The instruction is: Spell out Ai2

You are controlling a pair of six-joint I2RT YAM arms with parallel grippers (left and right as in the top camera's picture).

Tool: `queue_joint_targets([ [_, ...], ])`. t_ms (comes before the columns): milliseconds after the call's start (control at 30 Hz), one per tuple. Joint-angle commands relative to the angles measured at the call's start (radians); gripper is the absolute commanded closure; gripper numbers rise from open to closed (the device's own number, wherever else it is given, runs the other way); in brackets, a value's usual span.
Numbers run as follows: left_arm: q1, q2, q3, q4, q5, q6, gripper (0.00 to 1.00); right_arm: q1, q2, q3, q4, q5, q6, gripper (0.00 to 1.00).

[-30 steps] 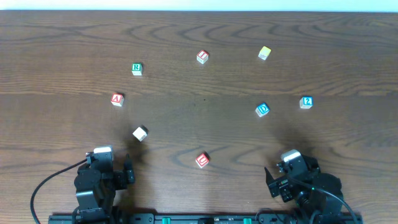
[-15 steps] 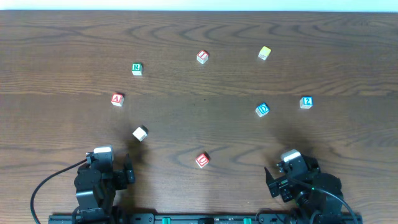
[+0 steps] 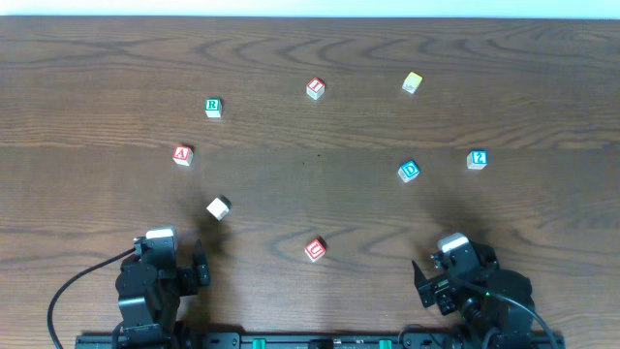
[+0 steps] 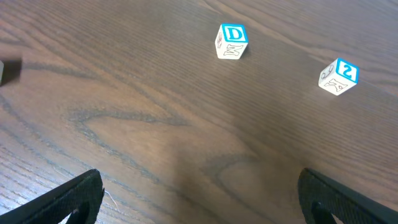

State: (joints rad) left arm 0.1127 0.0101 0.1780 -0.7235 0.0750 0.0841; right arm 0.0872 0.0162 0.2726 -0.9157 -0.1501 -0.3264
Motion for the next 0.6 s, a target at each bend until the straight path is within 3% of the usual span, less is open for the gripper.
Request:
queue_joint_targets([
  [0, 0.004, -0.006, -0.015, -0.011, -0.004, 0.014, 0.05, -0.008, -0.011, -0.016, -0.005, -0.015, -0.011, 0.01],
  [433, 0.004, -0.006, -0.015, -0.011, -0.004, 0.014, 0.05, -0.008, -0.011, -0.017, -0.002, -0.016, -0.011, 0.01],
  [567, 0.004, -0.006, -0.015, -0.011, -0.004, 0.014, 0.05, -0.007, -0.011, -0.016, 0.133, -0.174, -0.011, 0.01],
])
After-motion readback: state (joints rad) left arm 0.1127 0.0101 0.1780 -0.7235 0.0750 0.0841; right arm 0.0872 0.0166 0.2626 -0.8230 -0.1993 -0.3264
